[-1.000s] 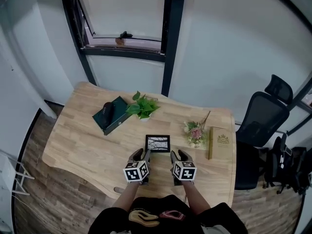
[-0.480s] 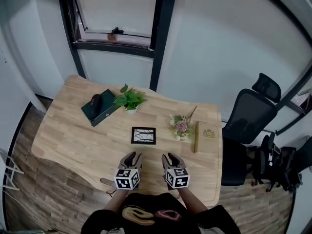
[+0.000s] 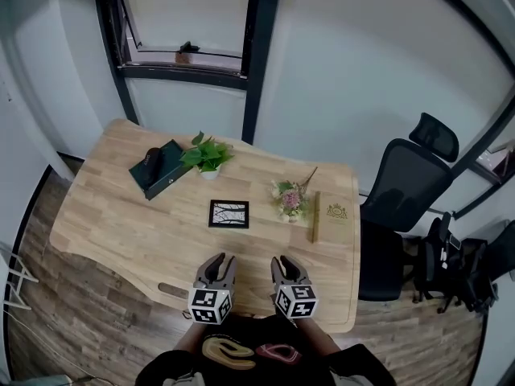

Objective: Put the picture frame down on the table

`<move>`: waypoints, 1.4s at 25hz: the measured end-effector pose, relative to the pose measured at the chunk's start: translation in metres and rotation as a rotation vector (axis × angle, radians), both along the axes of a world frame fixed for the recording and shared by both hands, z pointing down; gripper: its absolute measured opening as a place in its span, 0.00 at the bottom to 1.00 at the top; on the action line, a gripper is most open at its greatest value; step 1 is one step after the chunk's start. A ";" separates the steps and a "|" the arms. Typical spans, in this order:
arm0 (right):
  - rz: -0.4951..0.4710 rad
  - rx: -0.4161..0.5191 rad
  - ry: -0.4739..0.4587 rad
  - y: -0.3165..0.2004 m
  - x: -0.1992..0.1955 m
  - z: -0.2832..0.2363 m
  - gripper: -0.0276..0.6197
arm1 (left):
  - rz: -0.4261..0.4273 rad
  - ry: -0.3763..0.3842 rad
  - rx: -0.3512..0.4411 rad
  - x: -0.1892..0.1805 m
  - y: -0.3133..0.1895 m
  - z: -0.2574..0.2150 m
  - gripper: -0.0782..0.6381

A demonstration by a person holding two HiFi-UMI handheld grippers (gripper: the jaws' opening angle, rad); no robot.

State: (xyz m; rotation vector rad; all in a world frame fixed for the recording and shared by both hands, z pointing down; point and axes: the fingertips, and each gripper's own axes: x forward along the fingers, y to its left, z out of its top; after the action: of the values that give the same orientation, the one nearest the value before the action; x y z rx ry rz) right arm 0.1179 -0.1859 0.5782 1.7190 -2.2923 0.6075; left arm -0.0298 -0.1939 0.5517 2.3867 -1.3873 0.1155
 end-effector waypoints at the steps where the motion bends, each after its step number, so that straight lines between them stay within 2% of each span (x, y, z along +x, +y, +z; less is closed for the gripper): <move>1: 0.002 -0.003 -0.016 0.002 0.002 -0.001 0.19 | -0.001 -0.006 0.004 0.002 0.004 -0.001 0.27; 3: 0.007 0.008 -0.026 0.008 0.005 -0.005 0.19 | -0.006 -0.014 0.008 0.006 0.014 -0.001 0.21; 8: 0.018 0.079 -0.001 0.025 0.011 -0.019 0.11 | -0.006 0.005 0.008 0.014 0.033 0.000 0.19; 16: -0.024 0.163 0.048 0.040 0.007 -0.030 0.07 | 0.001 0.022 0.027 0.025 0.044 -0.005 0.16; 26: -0.015 0.212 0.072 0.043 0.013 -0.041 0.06 | 0.022 0.068 0.052 0.045 0.043 -0.009 0.15; 32: -0.010 0.213 0.074 0.044 0.020 -0.041 0.06 | 0.070 0.043 0.068 0.063 0.043 -0.013 0.15; 35: -0.005 0.213 0.087 0.042 0.025 -0.041 0.06 | 0.065 0.038 0.071 0.066 0.039 -0.016 0.15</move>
State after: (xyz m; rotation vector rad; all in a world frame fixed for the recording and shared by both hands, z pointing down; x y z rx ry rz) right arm 0.1426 -0.1438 0.5370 1.7912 -2.3715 0.2900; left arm 0.0361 -0.1551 0.5357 2.4795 -1.3185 0.0385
